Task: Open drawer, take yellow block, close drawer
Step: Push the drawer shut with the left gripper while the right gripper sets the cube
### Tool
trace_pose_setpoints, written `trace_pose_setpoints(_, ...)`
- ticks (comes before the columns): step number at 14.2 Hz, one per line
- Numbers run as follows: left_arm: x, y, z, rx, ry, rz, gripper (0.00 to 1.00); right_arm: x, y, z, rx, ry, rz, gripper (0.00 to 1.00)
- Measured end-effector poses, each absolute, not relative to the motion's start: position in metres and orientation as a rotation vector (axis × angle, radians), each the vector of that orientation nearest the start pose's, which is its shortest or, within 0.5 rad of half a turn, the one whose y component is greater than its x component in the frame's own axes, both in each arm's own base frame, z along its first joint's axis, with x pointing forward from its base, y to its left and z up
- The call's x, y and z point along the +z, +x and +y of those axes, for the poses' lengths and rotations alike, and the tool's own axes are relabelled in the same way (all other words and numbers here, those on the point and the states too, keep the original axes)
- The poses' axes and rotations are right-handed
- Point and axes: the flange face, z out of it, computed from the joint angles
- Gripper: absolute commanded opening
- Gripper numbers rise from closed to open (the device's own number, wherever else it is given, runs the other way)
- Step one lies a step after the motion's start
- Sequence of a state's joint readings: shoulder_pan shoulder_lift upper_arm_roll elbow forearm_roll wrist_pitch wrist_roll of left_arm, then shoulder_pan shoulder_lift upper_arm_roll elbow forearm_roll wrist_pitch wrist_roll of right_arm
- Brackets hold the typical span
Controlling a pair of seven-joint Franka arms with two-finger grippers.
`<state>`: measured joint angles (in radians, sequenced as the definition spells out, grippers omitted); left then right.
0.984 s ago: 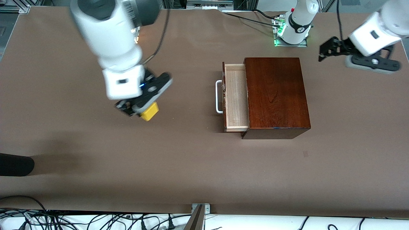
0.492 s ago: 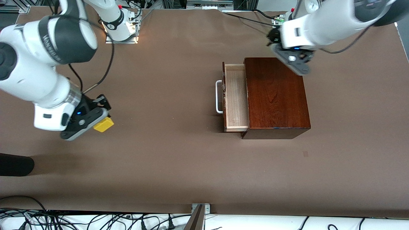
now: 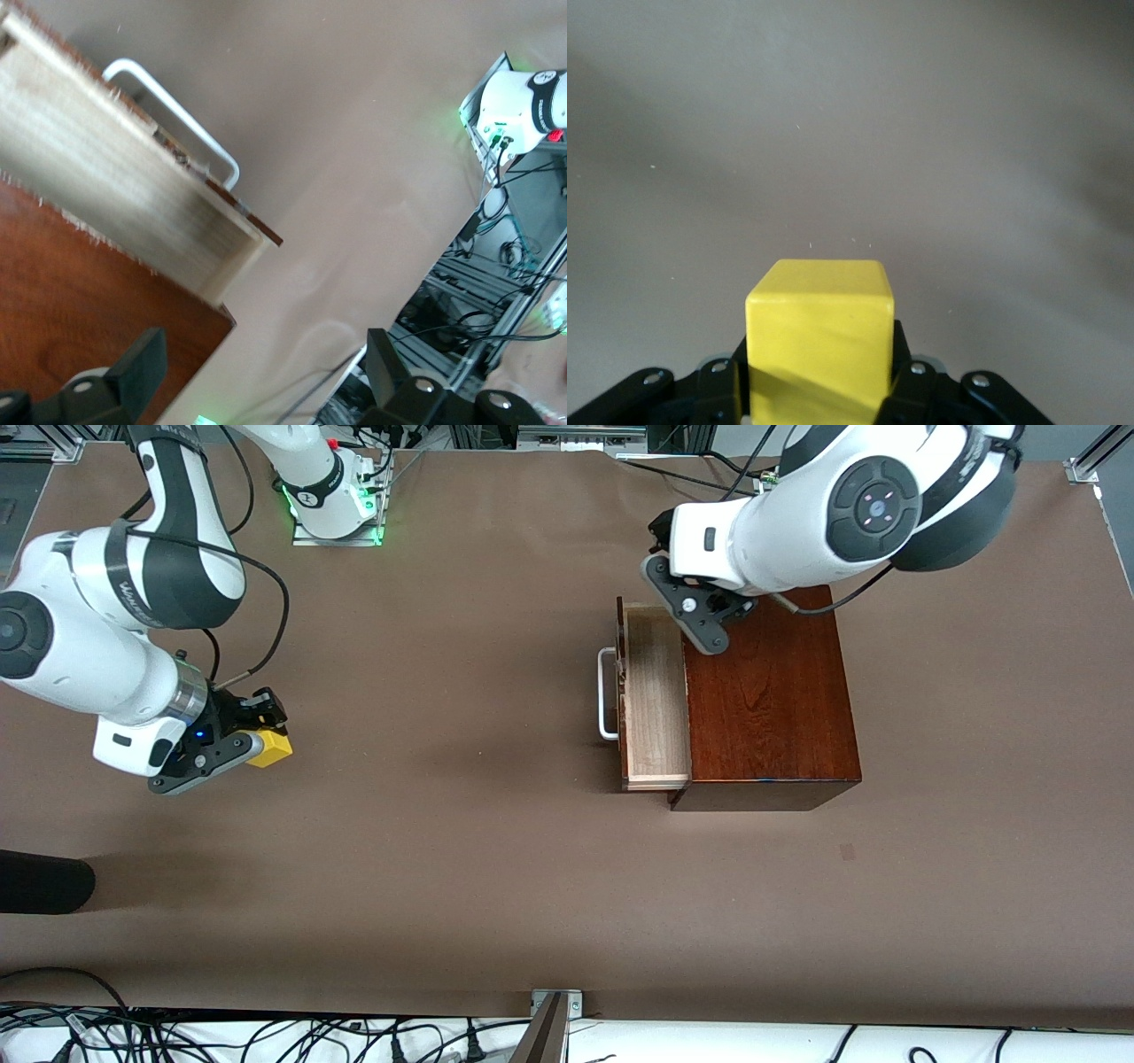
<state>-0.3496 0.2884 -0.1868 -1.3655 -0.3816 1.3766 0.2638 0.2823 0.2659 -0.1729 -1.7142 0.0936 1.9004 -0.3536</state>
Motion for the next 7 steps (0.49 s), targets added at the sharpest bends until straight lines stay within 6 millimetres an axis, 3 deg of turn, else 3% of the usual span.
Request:
trace_pose_setpoints(5,0.504,0.52,-0.397,0.269,-2.824,2.049,1.0,0.335,0.587,0.06,0.059,-3.064,-0.503,0.0)
trace_pose_setpoints(7,0.484,0.521,-0.417,0.172,-2.598,2.321,1.0,0.305,0.572,0.049,0.028,-3.079,-0.472,0.0)
